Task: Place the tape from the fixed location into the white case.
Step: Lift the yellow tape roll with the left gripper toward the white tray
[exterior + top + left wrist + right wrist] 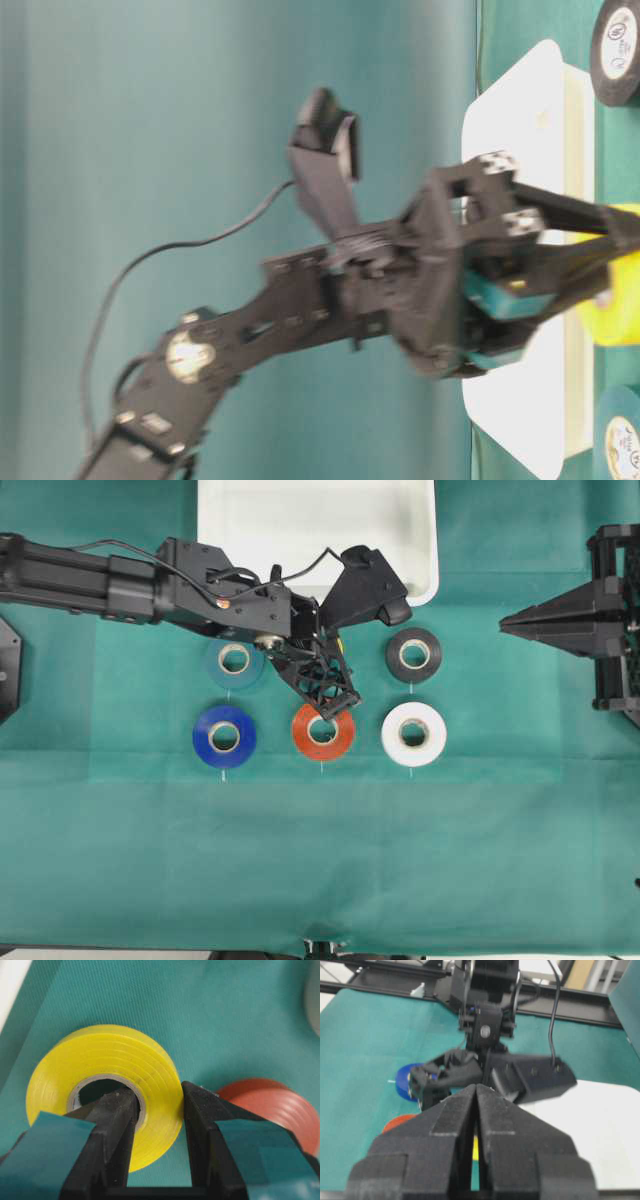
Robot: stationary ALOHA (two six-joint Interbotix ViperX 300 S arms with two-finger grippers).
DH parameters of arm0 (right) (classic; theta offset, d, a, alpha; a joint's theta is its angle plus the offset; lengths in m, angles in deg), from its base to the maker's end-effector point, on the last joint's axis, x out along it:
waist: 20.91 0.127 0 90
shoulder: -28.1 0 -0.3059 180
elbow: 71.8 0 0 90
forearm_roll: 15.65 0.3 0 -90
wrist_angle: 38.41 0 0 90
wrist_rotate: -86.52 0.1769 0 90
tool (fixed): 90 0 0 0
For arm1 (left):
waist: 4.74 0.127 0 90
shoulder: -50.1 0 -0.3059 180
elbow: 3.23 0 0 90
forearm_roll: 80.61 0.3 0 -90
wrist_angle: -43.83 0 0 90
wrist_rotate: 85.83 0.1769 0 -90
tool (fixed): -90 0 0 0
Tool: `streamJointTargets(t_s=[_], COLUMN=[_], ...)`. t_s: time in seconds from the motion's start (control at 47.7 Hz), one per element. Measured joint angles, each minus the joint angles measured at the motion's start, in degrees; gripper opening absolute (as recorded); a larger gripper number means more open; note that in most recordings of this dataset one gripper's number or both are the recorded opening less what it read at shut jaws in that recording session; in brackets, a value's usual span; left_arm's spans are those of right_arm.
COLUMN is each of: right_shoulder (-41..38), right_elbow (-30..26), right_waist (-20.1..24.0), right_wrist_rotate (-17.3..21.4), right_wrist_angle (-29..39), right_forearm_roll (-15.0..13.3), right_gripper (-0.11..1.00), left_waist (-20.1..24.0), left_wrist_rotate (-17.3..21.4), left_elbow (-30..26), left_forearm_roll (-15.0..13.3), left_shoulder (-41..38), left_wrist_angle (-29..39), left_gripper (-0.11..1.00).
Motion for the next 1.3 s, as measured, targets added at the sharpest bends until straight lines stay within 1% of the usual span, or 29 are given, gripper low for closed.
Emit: streamJointTargets(t_s=[0.231, 0.398, 0.482, 0.65, 0.88, 1.006, 1.299], right_shoulder=[0.0, 0.0, 0.0, 0.0, 0.0, 0.0, 0.0], right_elbow=[0.0, 0.0, 0.09, 0.09, 0.0, 0.0, 0.09], right_waist=[0.0, -0.09, 0.0, 0.0, 0.0, 0.0, -0.09], right_wrist_rotate=[0.0, 0.0, -0.09, -0.09, -0.09, -0.09, 0.0], right_wrist_angle=[0.0, 0.0, 0.0, 0.0, 0.0, 0.0, 0.0], right_forearm_roll=[0.0, 0.0, 0.0, 0.0, 0.0, 0.0, 0.0], right_gripper=[0.0, 0.0, 0.0, 0.0, 0.0, 0.0, 0.0], left_waist=[0.35, 0.44, 0.53, 0.7, 0.7, 0.7, 0.7], left_wrist_rotate=[0.35, 0.53, 0.97, 3.25, 4.83, 5.36, 5.45], left_elbow=[-0.44, -1.14, -2.02, -4.31, -8.7, -10.46, -12.39], left_forearm_roll=[0.35, 0.62, 0.79, 0.88, 0.88, 0.88, 0.97], left_shoulder=[5.19, 6.94, 7.73, 8.44, 9.32, 11.07, 13.89], left_wrist_angle=[2.81, 6.15, 7.91, 10.99, 16.0, 17.75, 21.45], left_gripper=[0.25, 0.24, 0.24, 0.25, 0.25, 0.24, 0.24])
